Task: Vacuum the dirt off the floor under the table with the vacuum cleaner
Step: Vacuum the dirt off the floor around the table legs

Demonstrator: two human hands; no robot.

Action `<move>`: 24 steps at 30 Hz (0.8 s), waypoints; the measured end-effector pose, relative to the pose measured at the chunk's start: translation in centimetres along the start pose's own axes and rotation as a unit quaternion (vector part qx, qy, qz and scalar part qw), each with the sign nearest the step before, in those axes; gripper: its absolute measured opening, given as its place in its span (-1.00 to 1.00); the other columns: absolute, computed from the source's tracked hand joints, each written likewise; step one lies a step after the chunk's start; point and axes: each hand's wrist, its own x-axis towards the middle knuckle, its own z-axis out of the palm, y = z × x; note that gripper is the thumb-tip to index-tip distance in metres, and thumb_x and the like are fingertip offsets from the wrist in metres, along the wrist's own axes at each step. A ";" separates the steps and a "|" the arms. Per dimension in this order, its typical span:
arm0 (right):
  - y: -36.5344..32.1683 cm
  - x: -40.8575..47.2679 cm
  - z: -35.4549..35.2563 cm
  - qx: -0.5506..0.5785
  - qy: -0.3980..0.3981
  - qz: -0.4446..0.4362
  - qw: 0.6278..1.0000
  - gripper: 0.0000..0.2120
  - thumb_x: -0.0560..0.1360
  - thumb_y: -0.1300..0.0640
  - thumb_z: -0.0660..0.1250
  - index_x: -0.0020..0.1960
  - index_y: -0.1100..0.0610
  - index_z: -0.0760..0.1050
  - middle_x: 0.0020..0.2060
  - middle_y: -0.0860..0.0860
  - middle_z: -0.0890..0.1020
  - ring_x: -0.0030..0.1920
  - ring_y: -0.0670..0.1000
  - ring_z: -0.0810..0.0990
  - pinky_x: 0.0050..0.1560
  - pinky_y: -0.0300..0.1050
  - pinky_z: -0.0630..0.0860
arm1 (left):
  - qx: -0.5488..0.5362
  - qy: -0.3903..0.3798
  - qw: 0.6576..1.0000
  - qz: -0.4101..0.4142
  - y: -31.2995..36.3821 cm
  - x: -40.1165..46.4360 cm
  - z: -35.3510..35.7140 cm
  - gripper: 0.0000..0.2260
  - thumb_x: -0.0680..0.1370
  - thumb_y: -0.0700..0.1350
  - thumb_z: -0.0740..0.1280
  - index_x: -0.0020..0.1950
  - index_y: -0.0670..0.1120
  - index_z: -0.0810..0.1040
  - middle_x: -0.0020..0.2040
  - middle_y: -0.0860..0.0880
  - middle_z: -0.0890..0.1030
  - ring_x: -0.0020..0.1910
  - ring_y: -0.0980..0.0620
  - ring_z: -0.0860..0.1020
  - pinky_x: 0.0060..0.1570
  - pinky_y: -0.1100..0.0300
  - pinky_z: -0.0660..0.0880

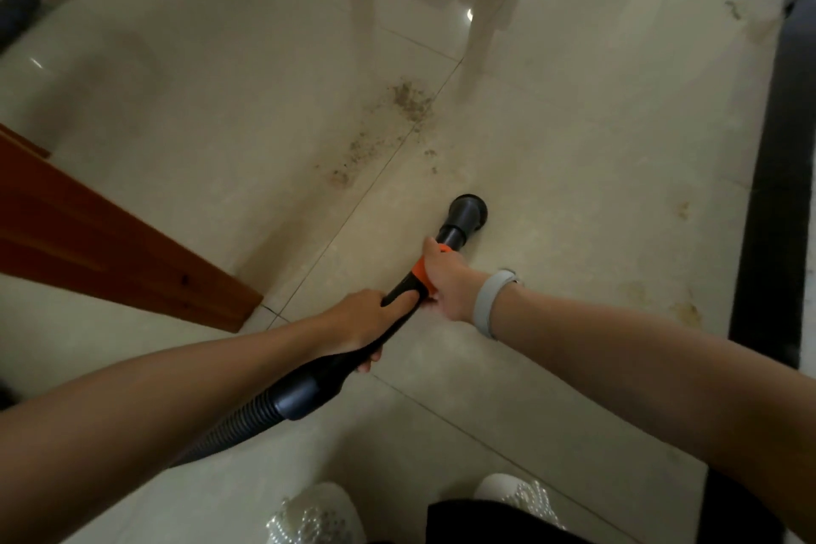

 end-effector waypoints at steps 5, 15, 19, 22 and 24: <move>-2.9 0.4 2.2 -0.032 -0.020 -0.004 0.999 -0.59 0.60 -0.03 0.15 0.37 0.13 0.23 0.06 0.10 0.48 -0.08 0.09 0.51 -0.32 -0.06 0.47 | -0.072 0.074 0.994 0.025 -0.7 1.8 -0.9 -0.62 0.58 0.24 0.09 -0.09 -0.07 0.41 -0.41 -0.07 0.54 -0.54 0.02 0.48 -0.41 0.22 0.48; -5.0 0.9 2.5 -0.072 -0.048 0.027 0.996 -0.70 0.58 0.02 0.19 0.22 0.16 0.30 -0.09 0.10 0.49 -0.17 0.10 0.53 -0.10 0.01 0.51 | -0.105 0.078 0.991 0.018 -0.3 1.7 -1.8 -0.59 0.60 0.21 0.08 0.09 -0.12 0.42 -0.36 -0.08 0.56 -0.54 0.05 0.49 -0.49 0.28 0.46; -6.2 1.8 1.4 -0.107 -0.051 0.011 0.993 -0.77 0.59 0.01 0.18 0.11 0.17 0.31 -0.14 0.12 0.49 -0.16 0.11 0.53 -0.11 0.00 0.54 | -0.131 0.080 0.988 0.024 1.0 2.4 -1.0 -0.56 0.60 0.22 0.09 0.08 -0.16 0.42 -0.34 -0.09 0.56 -0.52 0.04 0.50 -0.48 0.27 0.47; -7.8 2.2 0.7 -0.134 -0.054 -0.006 0.989 -0.74 0.59 -0.01 0.18 0.13 0.17 0.31 -0.12 0.12 0.50 -0.18 0.10 0.55 -0.30 -0.01 0.53 | -0.098 0.075 0.991 0.058 1.0 2.5 -1.0 -0.58 0.59 0.23 0.08 -0.04 -0.12 0.43 -0.32 -0.06 0.60 -0.44 0.03 0.55 -0.32 0.22 0.54; -9.0 2.4 0.5 -0.143 -0.051 -0.012 0.988 -0.73 0.59 -0.01 0.19 0.14 0.17 0.31 -0.13 0.12 0.50 -0.19 0.09 0.55 -0.36 -0.02 0.52 | -0.058 0.086 0.991 0.084 1.0 2.4 -1.4 -0.59 0.60 0.23 0.06 -0.08 -0.09 0.45 -0.31 -0.02 0.61 -0.39 0.03 0.57 -0.19 0.16 0.56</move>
